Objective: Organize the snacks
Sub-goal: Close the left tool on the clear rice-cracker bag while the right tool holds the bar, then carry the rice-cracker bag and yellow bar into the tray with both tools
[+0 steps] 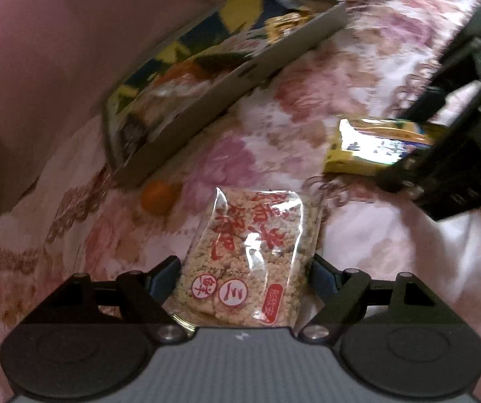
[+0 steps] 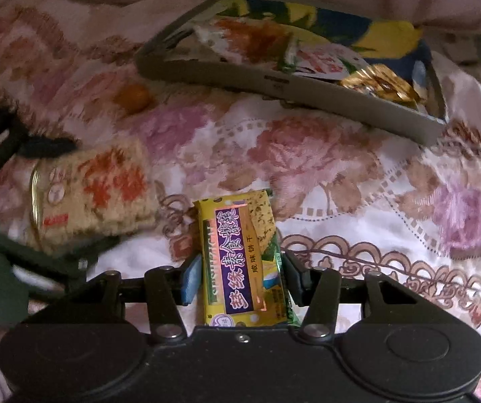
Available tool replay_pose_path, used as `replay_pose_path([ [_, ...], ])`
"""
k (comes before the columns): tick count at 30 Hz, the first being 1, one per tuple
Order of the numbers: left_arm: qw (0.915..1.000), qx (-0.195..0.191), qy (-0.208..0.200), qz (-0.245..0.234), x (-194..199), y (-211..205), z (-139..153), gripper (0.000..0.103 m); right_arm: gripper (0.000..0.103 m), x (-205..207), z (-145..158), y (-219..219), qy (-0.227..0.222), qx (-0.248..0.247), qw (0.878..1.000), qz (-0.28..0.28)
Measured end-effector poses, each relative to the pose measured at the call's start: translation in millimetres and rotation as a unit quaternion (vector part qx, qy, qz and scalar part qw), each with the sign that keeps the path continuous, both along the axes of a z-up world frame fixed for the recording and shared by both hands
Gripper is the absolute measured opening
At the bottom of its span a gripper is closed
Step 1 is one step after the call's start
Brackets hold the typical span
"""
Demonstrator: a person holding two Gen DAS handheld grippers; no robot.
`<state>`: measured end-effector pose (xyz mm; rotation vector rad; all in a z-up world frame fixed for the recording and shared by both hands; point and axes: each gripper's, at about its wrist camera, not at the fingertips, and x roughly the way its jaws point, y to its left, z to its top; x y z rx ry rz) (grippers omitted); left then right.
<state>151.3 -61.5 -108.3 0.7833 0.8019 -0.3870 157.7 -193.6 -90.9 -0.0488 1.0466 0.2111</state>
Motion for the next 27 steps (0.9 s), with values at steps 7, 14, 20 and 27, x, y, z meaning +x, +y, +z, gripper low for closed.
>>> replay_pose_path([
  [7,0.9995,-0.024,0.019,-0.002,8,1,-1,0.084,0.057,8,-6,-1,-0.007,0.014,0.999,-0.030],
  [14,0.9867,-0.121,0.084,0.070,39,27,8,0.084,0.053,11,-5,3,-0.028,0.028,0.998,-0.050],
  [20,0.9755,-0.179,0.089,0.091,43,41,22,0.083,0.052,6,6,6,-0.066,0.032,0.996,-0.055],
  [27,0.9555,-0.264,0.075,0.108,50,55,39,0.083,0.052,0,26,6,-0.138,0.024,0.989,-0.049],
])
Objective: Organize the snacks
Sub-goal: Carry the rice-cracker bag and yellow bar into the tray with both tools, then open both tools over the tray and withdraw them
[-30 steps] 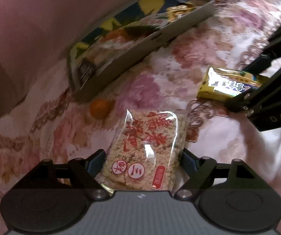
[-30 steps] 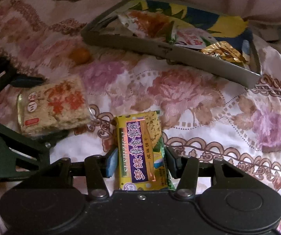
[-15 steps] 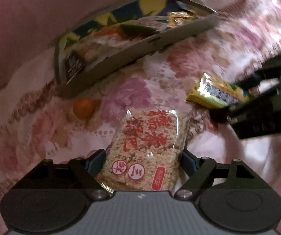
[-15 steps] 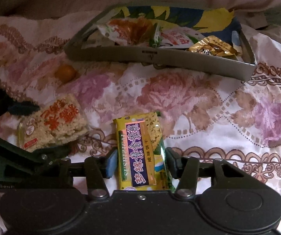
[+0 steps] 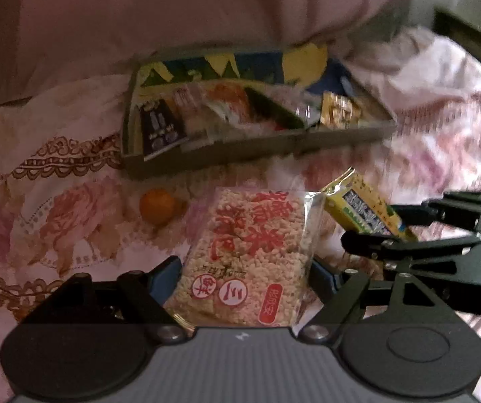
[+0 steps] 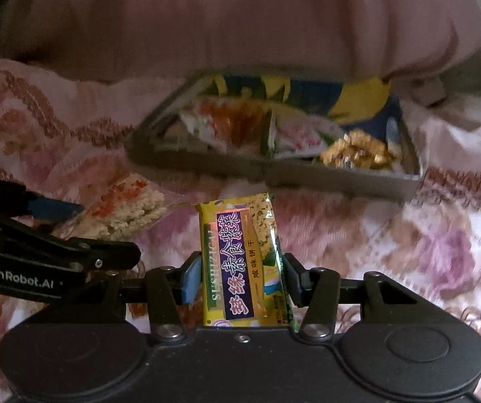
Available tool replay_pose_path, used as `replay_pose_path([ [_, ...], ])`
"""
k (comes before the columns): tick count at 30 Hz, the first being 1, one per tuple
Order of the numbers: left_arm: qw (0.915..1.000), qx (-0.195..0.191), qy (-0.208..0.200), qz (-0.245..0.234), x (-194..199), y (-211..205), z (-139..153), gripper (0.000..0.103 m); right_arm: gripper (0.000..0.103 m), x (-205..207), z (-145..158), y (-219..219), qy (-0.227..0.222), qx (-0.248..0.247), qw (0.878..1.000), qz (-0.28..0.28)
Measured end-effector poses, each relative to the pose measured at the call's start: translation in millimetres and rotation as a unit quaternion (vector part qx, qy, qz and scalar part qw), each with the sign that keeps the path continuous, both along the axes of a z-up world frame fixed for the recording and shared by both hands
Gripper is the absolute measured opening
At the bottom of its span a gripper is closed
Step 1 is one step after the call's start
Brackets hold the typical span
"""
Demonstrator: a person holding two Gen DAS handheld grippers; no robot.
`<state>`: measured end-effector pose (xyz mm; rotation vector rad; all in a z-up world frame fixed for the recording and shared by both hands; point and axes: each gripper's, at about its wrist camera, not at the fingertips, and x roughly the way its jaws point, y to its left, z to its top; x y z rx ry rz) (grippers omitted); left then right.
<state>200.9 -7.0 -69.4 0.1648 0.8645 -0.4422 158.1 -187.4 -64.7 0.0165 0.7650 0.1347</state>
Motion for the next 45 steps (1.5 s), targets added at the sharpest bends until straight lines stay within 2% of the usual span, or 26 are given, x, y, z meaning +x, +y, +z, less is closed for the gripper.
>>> replay_pose_path([
  [3,0.9995,-0.028,-0.009,0.008,1,4,5,0.083,0.052,0,7,-5,-0.019,0.010,1.000,-0.007],
  [9,0.9971,-0.048,-0.054,0.023,8,1,24,0.083,0.052,6,19,-17,-0.062,0.018,0.998,-0.028],
  [13,0.9920,-0.090,-0.076,0.044,29,-4,44,0.083,0.052,17,26,-30,-0.094,0.024,0.994,-0.047],
  [17,0.9863,-0.107,-0.106,0.068,60,-20,60,0.083,0.052,34,32,-44,-0.116,0.033,0.990,-0.077],
  [21,0.9815,-0.119,-0.126,0.080,87,-36,63,0.083,0.052,59,32,-56,-0.134,0.048,0.984,-0.105],
  [25,0.9795,-0.121,-0.131,0.092,110,-46,51,0.083,0.052,87,31,-67,-0.153,0.064,0.978,-0.129],
  [29,0.9793,-0.119,-0.123,0.108,128,-44,33,0.083,0.052,114,25,-75,-0.158,0.084,0.972,-0.151],
  [32,0.9789,-0.110,-0.125,0.118,134,-41,24,0.083,0.052,124,17,-77,-0.149,0.088,0.973,-0.153],
  [40,0.9818,-0.033,-0.148,0.115,138,-54,9,0.083,0.052,136,-9,-68,-0.109,0.066,0.981,-0.143],
  [45,0.9837,-0.012,-0.144,0.107,140,-58,7,0.083,0.052,139,-21,-63,-0.098,0.055,0.984,-0.140],
])
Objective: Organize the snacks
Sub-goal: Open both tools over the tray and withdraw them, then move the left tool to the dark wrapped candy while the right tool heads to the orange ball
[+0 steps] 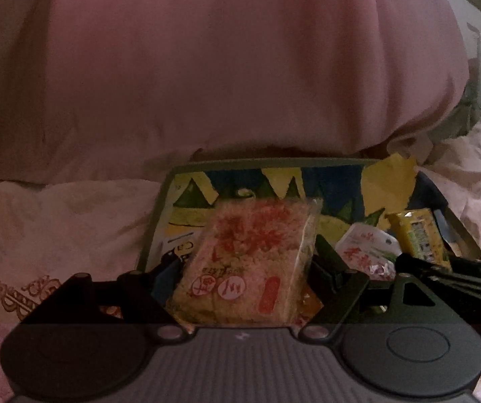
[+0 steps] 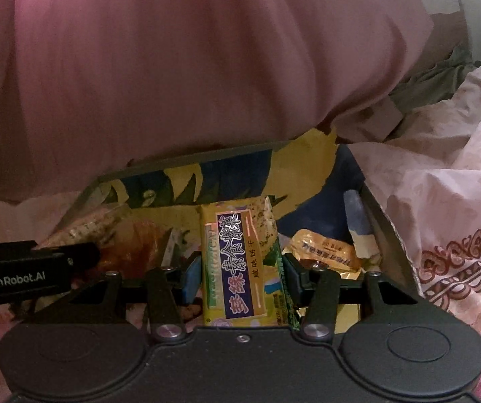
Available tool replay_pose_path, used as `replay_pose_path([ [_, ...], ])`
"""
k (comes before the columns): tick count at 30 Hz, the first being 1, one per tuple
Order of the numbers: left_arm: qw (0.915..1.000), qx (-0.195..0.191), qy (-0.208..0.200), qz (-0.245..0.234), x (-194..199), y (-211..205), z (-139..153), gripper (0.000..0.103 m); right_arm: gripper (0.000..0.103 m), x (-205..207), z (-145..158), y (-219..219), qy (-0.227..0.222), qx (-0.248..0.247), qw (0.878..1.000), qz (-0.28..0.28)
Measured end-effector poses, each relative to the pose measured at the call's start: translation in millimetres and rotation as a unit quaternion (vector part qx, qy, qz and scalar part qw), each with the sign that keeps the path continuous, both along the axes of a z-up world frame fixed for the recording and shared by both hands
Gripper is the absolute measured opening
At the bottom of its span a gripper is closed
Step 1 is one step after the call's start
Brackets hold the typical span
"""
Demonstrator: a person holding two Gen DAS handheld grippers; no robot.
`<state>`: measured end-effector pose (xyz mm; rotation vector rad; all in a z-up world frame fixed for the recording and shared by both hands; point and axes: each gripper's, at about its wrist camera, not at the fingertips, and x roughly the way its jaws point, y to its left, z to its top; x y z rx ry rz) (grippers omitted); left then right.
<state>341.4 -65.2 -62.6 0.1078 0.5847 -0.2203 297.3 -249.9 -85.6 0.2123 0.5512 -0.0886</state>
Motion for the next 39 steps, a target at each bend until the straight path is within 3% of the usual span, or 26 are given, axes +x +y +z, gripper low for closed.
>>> replay_pose_path([
  [14,0.9997,0.001,0.024,0.000,4,2,7,0.084,0.054,1,-3,-1,0.014,-0.005,1.000,0.005],
  [19,0.9992,-0.019,0.034,0.003,3,8,13,0.087,0.067,-8,8,-7,-0.002,0.005,1.000,-0.007],
  [22,0.9990,-0.035,0.028,0.007,-2,12,20,0.094,0.074,-15,18,-10,-0.015,0.013,1.000,-0.012],
  [31,0.9974,-0.063,-0.006,0.035,-29,30,47,0.100,0.097,-50,52,-15,-0.068,0.025,0.997,-0.018],
  [39,0.9919,-0.085,-0.045,0.083,-70,61,75,0.102,0.102,-96,85,-5,-0.133,0.011,0.991,0.012],
])
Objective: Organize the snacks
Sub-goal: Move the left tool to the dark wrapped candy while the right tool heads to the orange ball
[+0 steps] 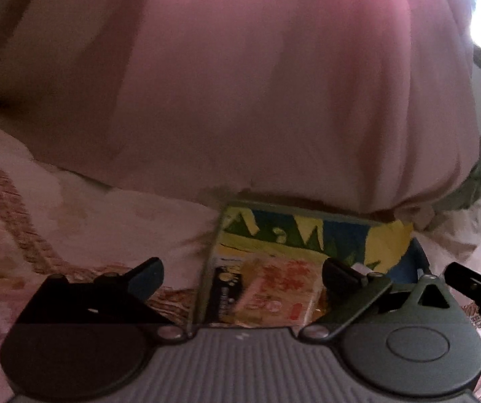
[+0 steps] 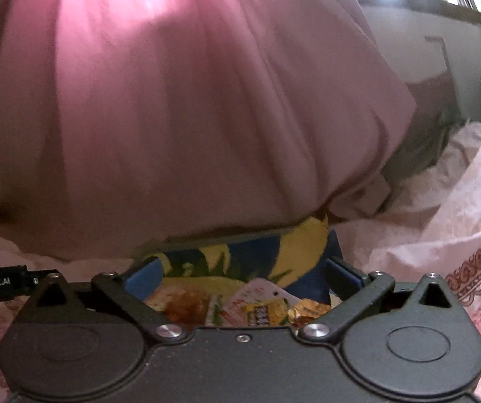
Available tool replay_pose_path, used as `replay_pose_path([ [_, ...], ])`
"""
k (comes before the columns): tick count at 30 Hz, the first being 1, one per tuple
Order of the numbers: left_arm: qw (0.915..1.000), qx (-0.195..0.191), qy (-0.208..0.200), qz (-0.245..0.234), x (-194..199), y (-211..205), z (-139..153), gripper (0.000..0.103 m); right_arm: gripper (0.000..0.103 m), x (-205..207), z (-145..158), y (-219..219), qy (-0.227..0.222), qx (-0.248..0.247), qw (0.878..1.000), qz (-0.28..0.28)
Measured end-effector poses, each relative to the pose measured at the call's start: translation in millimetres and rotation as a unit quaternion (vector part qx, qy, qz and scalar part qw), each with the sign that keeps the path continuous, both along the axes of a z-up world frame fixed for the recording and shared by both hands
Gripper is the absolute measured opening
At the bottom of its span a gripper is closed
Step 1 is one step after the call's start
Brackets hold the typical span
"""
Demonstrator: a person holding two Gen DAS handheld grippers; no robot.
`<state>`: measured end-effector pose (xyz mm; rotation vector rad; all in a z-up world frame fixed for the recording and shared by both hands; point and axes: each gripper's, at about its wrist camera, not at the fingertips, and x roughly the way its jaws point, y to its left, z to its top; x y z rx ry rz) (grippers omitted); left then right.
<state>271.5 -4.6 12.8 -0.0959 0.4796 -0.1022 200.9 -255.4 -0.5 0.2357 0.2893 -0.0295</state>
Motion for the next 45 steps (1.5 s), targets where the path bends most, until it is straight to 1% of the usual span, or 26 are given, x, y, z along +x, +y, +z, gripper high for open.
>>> replay_pose_path([
  [5,0.9991,0.002,-0.020,0.039,-39,19,13,0.103,0.102,-32,10,16,-0.025,-0.017,0.999,0.030],
  [7,0.9981,0.006,-0.018,0.058,-55,27,14,0.103,0.102,-45,13,25,-0.029,-0.024,0.998,0.045],
  [10,0.9964,0.015,-0.003,0.083,-77,38,14,0.103,0.102,-63,13,37,-0.028,-0.034,0.997,0.063],
  [16,0.9899,0.045,0.025,0.132,-117,61,4,0.103,0.102,-92,7,61,-0.010,-0.040,0.994,0.102],
  [21,0.9831,0.047,0.046,0.171,-147,80,-4,0.102,0.102,-111,-2,82,0.010,-0.046,0.990,0.131],
  [24,0.9784,0.027,0.052,0.198,-159,91,-4,0.103,0.102,-116,-9,95,0.027,-0.053,0.987,0.151],
  [28,0.9696,-0.012,0.084,0.230,-162,107,-8,0.103,0.102,-118,-19,110,0.052,-0.065,0.981,0.175],
  [30,0.9647,-0.021,0.104,0.241,-159,113,-13,0.102,0.102,-117,-24,115,0.065,-0.066,0.978,0.184],
  [33,0.9551,-0.034,0.140,0.259,-152,119,-21,0.102,0.102,-116,-31,122,0.080,-0.073,0.975,0.195],
  [35,0.9516,-0.045,0.161,0.258,-146,121,-27,0.102,0.102,-114,-35,125,0.088,-0.074,0.973,0.199],
  [38,0.9476,-0.057,0.201,0.242,-136,120,-37,0.102,0.102,-109,-42,128,0.102,-0.074,0.971,0.205],
  [41,0.9434,-0.052,0.232,0.231,-125,114,-47,0.102,0.102,-101,-51,131,0.122,-0.076,0.968,0.207],
  [45,0.9353,-0.049,0.273,0.219,-109,109,-62,0.102,0.102,-92,-64,135,0.147,-0.077,0.964,0.208],
])
